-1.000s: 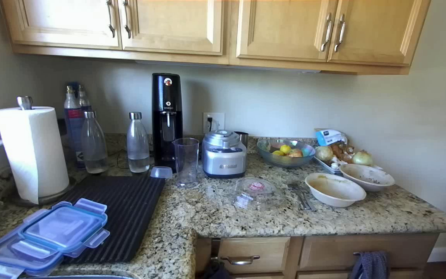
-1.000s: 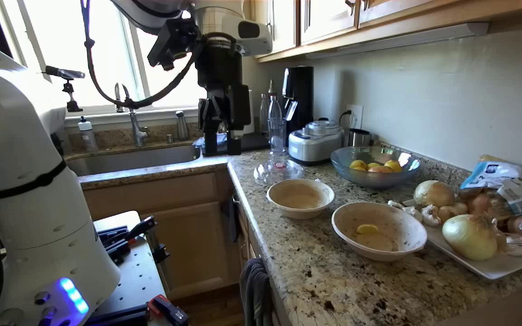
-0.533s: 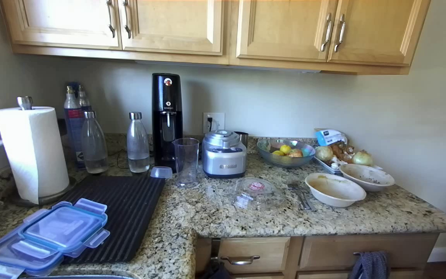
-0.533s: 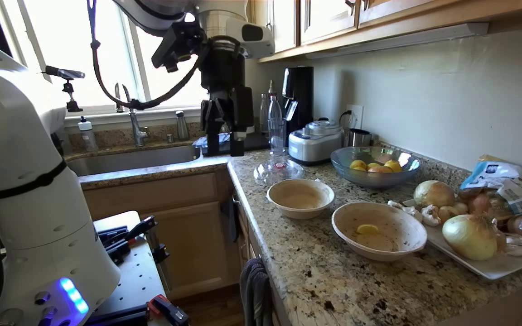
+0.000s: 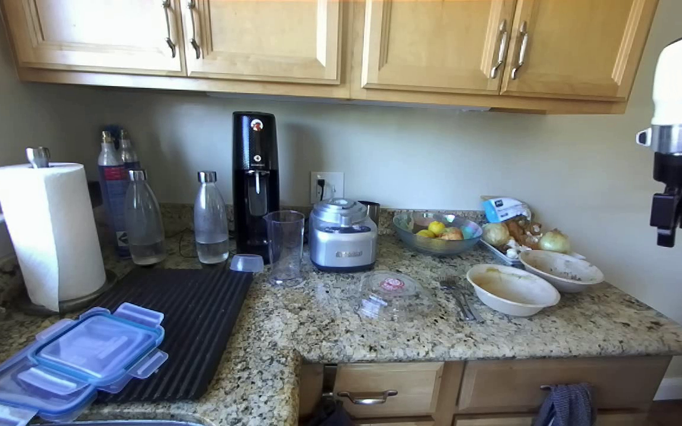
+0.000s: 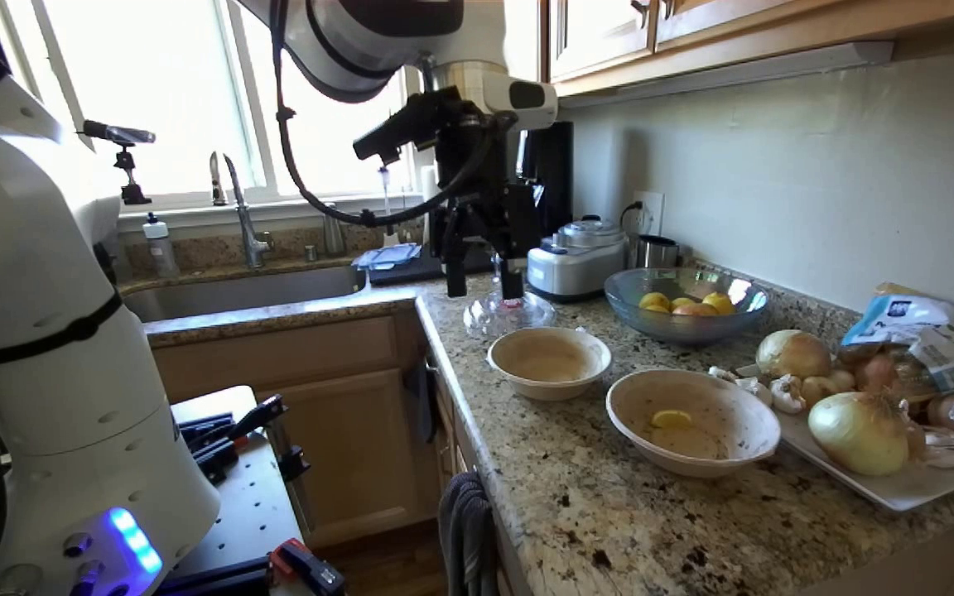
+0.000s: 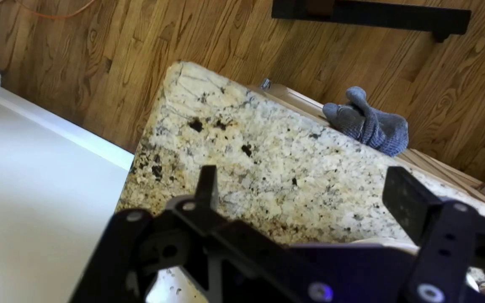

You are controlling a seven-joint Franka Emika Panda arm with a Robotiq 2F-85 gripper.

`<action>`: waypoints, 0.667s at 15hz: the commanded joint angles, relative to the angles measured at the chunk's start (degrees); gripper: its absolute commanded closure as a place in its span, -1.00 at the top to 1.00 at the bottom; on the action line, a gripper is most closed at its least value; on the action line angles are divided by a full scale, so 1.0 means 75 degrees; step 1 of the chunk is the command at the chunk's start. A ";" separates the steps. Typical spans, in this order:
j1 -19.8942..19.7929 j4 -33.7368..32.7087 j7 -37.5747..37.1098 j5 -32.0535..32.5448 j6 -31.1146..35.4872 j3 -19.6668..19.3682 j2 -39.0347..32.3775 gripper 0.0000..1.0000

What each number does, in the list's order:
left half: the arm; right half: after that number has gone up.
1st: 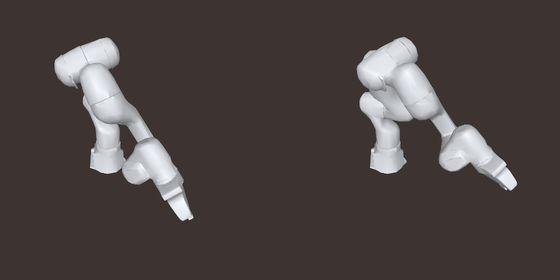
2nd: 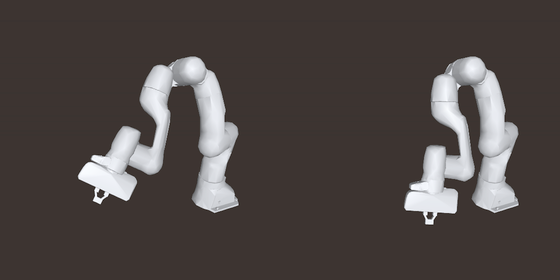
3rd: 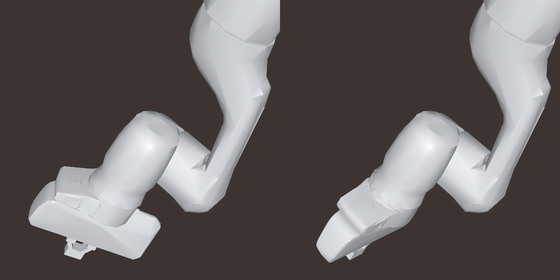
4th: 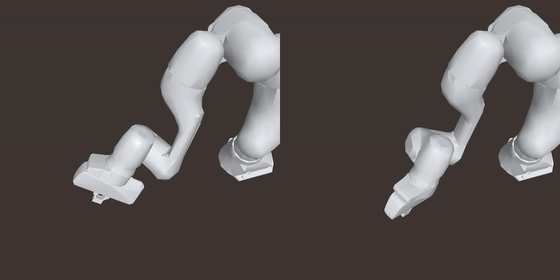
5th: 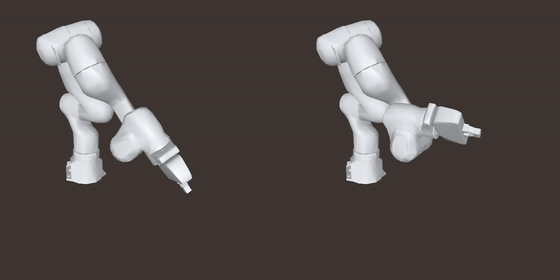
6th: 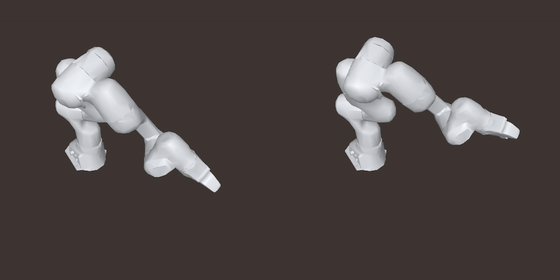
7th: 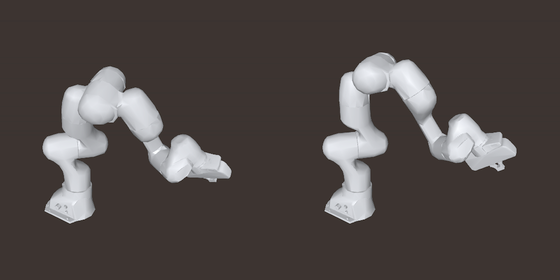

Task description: Put the bowl on the right on top of the bowl on the left, place the silver forks in the topmost bowl

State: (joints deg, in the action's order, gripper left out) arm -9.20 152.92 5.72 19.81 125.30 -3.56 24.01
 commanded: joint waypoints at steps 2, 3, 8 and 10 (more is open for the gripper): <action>0.0037 -0.0489 0.0278 0.0327 0.1073 -0.0170 -0.1037 1.00; 0.0068 -0.0335 0.0052 0.0161 0.0714 -0.0087 -0.0738 1.00; 0.0074 -0.0418 0.0059 0.0161 0.0762 -0.0090 -0.0915 1.00; 0.0064 -0.0468 0.0162 0.0299 0.1005 -0.0104 -0.1189 1.00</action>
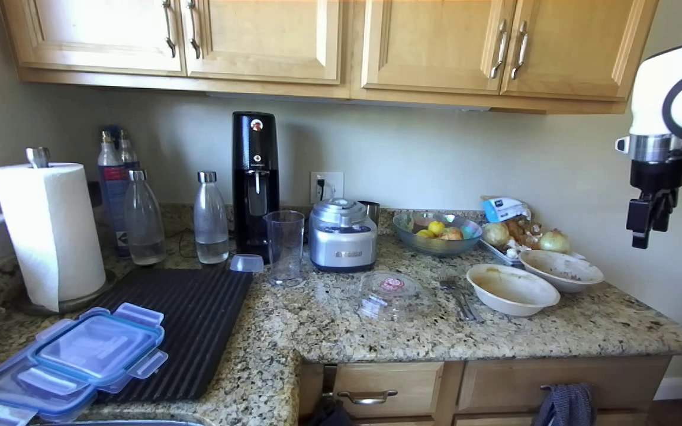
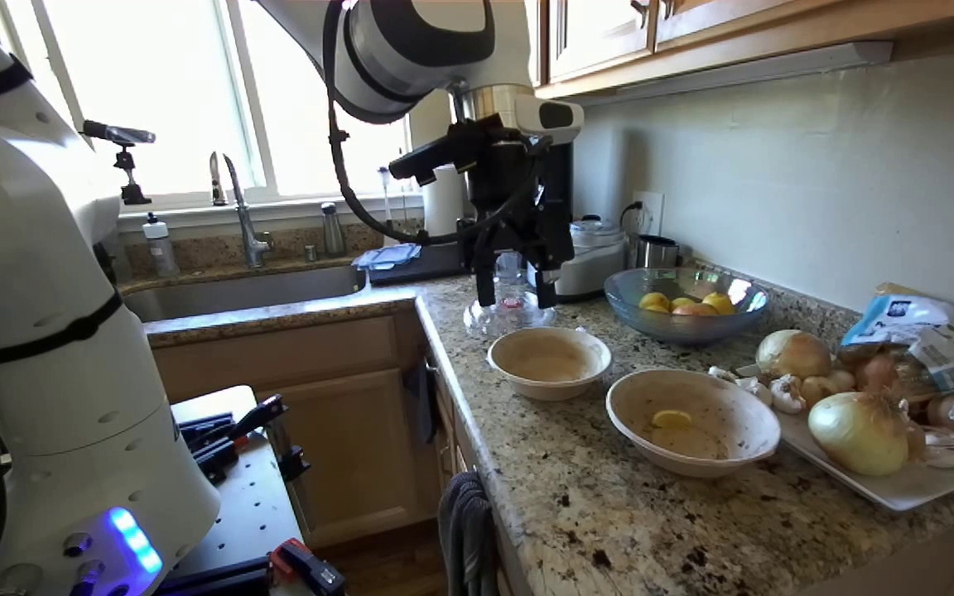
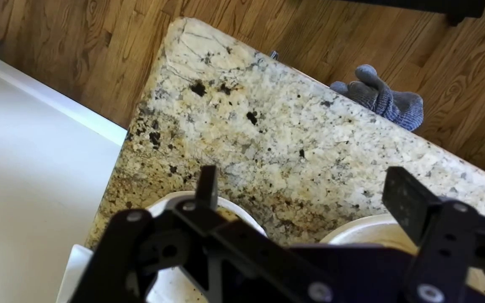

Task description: Put the bowl on the right on top of the bowl on the left, place the silver forks in the topmost bowl

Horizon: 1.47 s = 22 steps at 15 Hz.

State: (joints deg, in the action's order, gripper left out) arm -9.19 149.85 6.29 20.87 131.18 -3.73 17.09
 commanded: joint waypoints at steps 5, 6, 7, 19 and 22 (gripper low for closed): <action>-0.0112 -0.0145 0.0093 0.1348 0.1629 -0.0109 -0.1129 1.00; -0.0151 -0.0174 0.0062 0.1638 0.1924 -0.0141 -0.1311 1.00; -0.0175 -0.0204 0.0077 0.1841 0.2181 -0.0188 -0.1475 1.00; -0.0070 -0.0679 -0.0309 0.3475 0.3688 -0.0798 -0.2940 1.00; -0.0038 -0.0691 -0.0039 0.3130 0.3595 -0.0739 -0.2969 1.00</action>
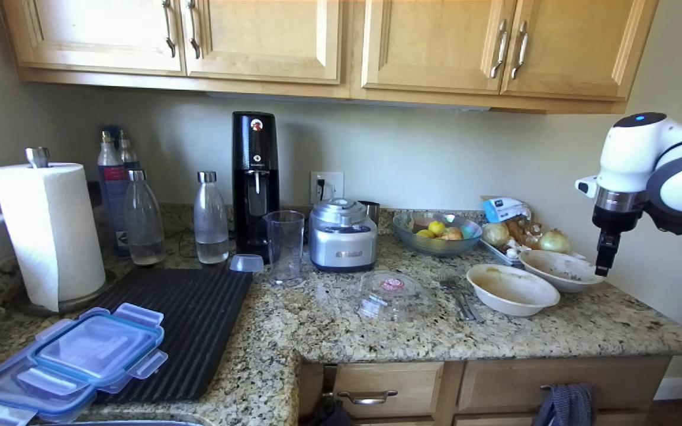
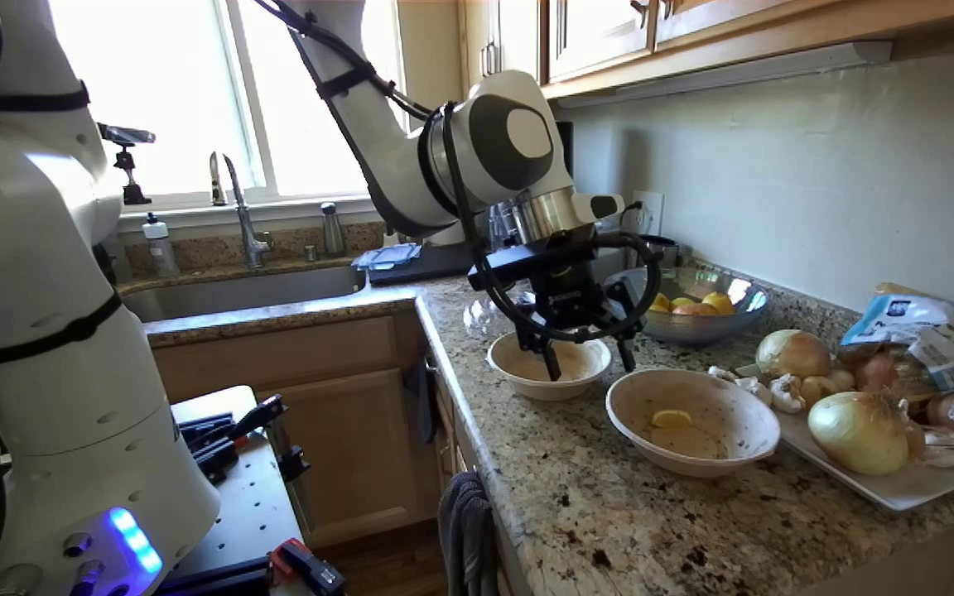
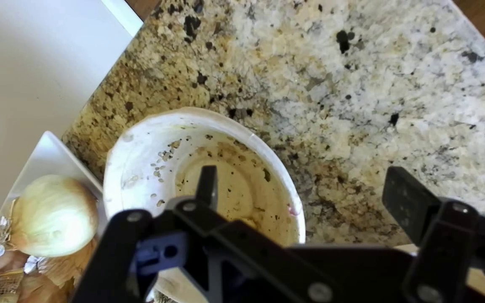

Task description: Put the bowl on the right on top of the bowl on the left, place the silver forks in the topmost bowl

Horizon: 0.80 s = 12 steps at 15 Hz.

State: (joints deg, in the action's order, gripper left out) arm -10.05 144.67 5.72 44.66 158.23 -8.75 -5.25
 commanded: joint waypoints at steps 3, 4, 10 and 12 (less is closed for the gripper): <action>0.0078 -0.0012 0.0037 -0.0026 -0.0013 -0.0078 0.0009 1.00; 0.0078 -0.0013 0.0037 -0.0025 -0.0013 -0.0078 0.0009 1.00; 0.0116 -0.0157 0.0221 -0.0126 0.0040 -0.0024 -0.0261 1.00; 0.0178 -0.0291 0.0096 0.0238 0.0254 -0.0043 -0.0459 1.00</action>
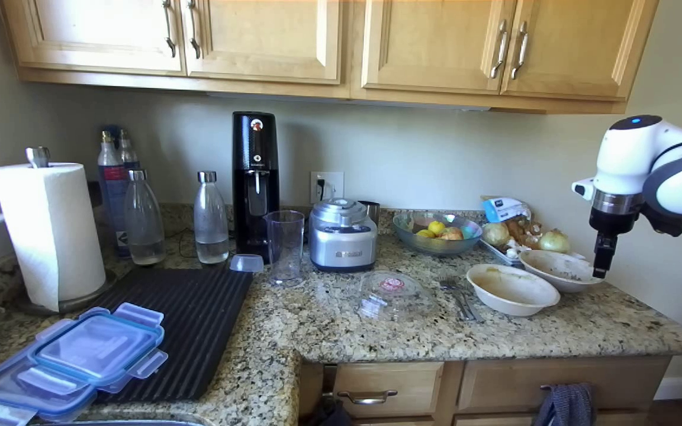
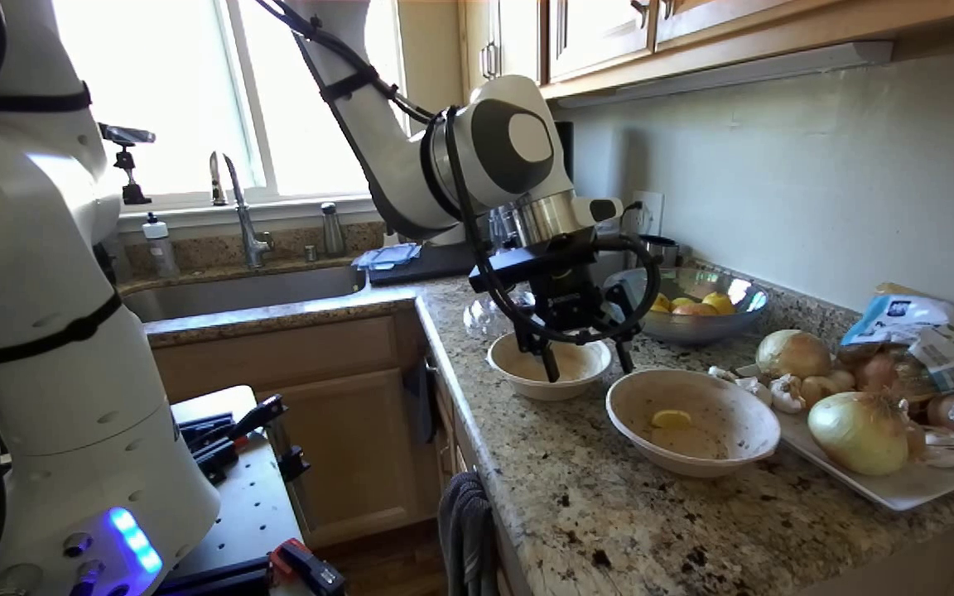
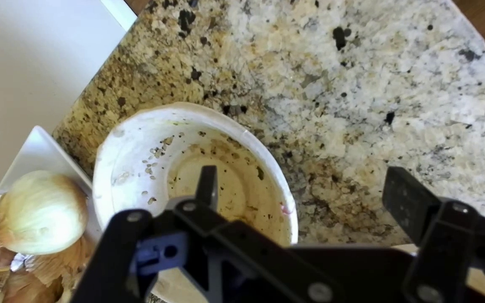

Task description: Put the bowl on the right on top of the bowl on the left, place the silver forks in the topmost bowl

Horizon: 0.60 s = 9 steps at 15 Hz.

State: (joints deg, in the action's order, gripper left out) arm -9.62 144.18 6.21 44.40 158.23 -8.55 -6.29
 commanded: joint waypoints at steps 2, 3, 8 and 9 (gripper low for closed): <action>0.0145 -0.0477 -0.0163 0.0710 0.0459 -0.0038 -0.0641 1.00; 0.0169 -0.0578 -0.0139 0.0789 0.0515 -0.0030 -0.0770 1.00; 0.0313 -0.1090 -0.0335 0.1178 0.0476 -0.0001 -0.1325 1.00; 0.0326 -0.1166 -0.0300 0.1145 0.0480 0.0016 -0.1448 1.00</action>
State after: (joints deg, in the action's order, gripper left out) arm -7.91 137.28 5.50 51.30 160.93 -8.15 -14.68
